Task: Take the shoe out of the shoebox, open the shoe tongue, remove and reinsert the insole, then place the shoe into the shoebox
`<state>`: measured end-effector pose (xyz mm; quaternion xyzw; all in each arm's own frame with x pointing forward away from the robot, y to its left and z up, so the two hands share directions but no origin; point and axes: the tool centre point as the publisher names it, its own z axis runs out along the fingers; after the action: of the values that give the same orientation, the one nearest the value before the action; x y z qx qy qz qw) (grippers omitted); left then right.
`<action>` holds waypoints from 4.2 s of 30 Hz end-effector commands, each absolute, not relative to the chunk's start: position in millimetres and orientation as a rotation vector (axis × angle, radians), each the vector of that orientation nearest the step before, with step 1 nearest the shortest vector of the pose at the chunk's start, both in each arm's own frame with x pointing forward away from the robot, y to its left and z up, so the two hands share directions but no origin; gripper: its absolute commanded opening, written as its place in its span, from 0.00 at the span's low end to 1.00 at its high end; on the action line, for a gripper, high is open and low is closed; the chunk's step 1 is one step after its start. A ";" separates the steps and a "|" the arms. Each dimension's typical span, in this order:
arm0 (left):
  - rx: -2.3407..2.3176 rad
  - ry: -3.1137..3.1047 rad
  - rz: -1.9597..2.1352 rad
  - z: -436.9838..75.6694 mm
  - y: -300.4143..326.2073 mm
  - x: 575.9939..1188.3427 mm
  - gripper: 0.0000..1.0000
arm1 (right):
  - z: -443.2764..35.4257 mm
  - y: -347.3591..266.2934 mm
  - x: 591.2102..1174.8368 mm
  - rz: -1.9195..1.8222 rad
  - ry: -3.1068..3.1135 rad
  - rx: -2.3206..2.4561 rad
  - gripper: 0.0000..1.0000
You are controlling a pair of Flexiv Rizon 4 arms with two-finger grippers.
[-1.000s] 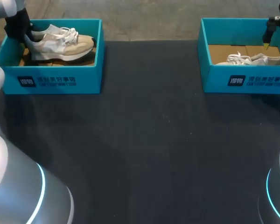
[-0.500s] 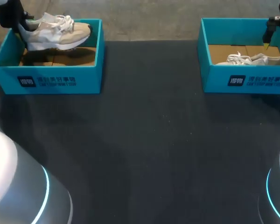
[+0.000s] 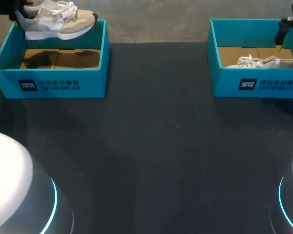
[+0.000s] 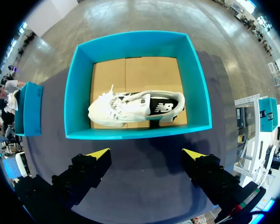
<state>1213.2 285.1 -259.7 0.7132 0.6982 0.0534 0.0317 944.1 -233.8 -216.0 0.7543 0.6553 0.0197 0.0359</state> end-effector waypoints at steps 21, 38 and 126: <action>2.127 2.116 0.359 -160.9 241.2 1074.5 0.00 | -215.8 -234.0 943.8 0.060 2.012 2.316 1.00; 2.098 2.138 0.433 -157.0 200.9 972.0 0.00 | -215.8 -234.0 943.8 0.060 2.012 2.316 1.00; 2.217 2.121 0.269 -360.2 -32.3 726.1 0.00 | -215.8 -234.0 943.8 0.060 2.012 2.316 1.00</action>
<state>724.4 -23.7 -352.6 0.7214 0.6865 0.0858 0.0319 944.1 -233.7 -216.0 0.7543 0.6553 0.0197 0.0360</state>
